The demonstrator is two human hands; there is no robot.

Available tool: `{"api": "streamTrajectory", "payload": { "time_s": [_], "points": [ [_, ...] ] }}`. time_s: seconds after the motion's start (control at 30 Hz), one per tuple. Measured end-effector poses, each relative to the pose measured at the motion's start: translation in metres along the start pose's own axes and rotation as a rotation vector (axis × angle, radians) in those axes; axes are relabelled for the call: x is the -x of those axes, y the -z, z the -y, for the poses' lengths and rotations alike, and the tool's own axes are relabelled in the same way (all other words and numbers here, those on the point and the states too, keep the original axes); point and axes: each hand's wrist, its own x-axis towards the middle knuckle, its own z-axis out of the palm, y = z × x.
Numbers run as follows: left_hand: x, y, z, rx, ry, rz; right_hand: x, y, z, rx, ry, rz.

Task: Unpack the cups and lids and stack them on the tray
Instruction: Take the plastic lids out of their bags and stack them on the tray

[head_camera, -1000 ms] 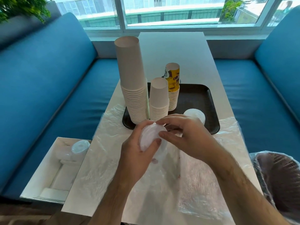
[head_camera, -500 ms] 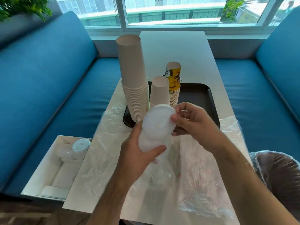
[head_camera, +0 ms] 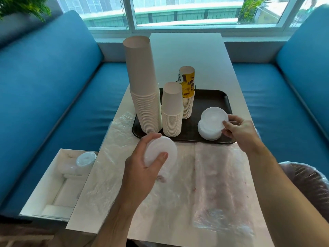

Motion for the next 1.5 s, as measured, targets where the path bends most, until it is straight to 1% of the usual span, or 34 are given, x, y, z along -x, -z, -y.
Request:
{"api": "streamTrajectory", "payload": {
  "time_s": [0.2, 0.33, 0.43, 0.5, 0.53, 0.6, 0.7, 0.83, 1.07, 1.33, 1.5],
  "points": [
    [0.0, 0.001, 0.001, -0.001, 0.005, -0.003, -0.03, 0.003, -0.01, 0.325, -0.031, 0.001],
    [0.0, 0.002, 0.001, -0.005, 0.002, -0.007, -0.031, 0.0, -0.009, 0.493, -0.032, -0.012],
    [0.0, 0.002, 0.002, -0.009, 0.004, -0.011, -0.021, -0.002, 0.002, 0.786, 0.075, -0.069],
    [-0.001, 0.002, 0.001, -0.004, 0.012, -0.007, -0.015, -0.008, 0.009, 0.908, 0.246, -0.088],
    [-0.002, 0.002, 0.0, 0.0, 0.019, -0.003, -0.014, -0.013, 0.011, 0.94, 0.325, -0.058],
    [-0.002, 0.001, 0.0, 0.005, 0.029, 0.006, -0.012, -0.023, 0.011, 1.021, 0.387, 0.048],
    [-0.003, 0.0, 0.0, -0.001, 0.018, 0.011, -0.014, -0.03, 0.004, 1.163, 0.326, 0.173],
    [-0.006, 0.001, 0.002, -0.018, 0.005, -0.001, -0.016, -0.03, -0.002, 1.214, 0.329, 0.202],
    [-0.008, 0.001, 0.005, -0.023, 0.005, -0.003, -0.008, -0.031, -0.019, 1.159, 0.335, 0.081],
    [-0.009, -0.003, 0.004, 0.036, 0.008, 0.028, -0.011, -0.038, -0.007, 1.217, 0.293, 0.122],
    [-0.008, -0.001, 0.004, 0.024, -0.008, 0.018, -0.006, -0.039, 0.003, 1.159, 0.293, 0.109]
  ]
}}
